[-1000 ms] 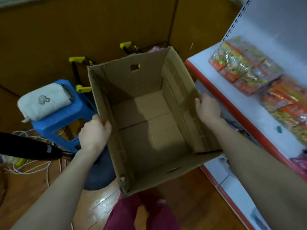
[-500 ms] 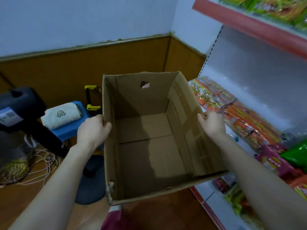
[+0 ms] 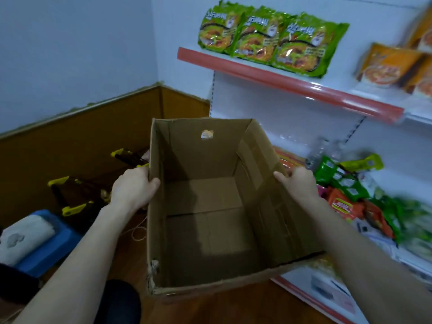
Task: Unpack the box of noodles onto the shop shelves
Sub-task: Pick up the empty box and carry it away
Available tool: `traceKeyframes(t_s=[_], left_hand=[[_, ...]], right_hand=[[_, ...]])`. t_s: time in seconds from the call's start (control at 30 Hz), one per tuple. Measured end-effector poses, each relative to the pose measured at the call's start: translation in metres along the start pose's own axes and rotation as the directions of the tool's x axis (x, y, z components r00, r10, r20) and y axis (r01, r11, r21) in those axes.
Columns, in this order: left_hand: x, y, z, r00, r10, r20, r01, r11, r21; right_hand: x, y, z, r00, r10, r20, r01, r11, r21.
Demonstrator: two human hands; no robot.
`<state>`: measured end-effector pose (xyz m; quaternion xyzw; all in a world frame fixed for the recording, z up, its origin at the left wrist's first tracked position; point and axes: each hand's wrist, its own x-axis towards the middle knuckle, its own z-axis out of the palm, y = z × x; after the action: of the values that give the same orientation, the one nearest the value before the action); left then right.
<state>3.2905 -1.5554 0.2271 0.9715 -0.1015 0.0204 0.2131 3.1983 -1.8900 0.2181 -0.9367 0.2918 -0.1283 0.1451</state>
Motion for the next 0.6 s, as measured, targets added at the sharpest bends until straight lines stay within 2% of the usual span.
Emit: traceKeyframes(t_s=[0.3,0.4,0.6], left_hand=[[-0.007,0.033,-0.009,0.953,0.296,0.066,-0.295,0.955,-0.028],[-0.019,0.062,-0.008,0.914,0.387,0.125,-0.387,0.922,-0.027],[-0.063,0.136,0.019,0.806,0.550,0.218,-0.528,0.835,-0.156]], right_hand=[[-0.101,0.036,-0.050,0.966,0.219,-0.136,-0.223,0.975,-0.021],[-0.137,0.059,-0.072,0.936,0.301,-0.184,-0.316,0.947,-0.056],[-0.211,0.127,-0.119,0.834,0.498,-0.239,-0.522,0.852,-0.048]])
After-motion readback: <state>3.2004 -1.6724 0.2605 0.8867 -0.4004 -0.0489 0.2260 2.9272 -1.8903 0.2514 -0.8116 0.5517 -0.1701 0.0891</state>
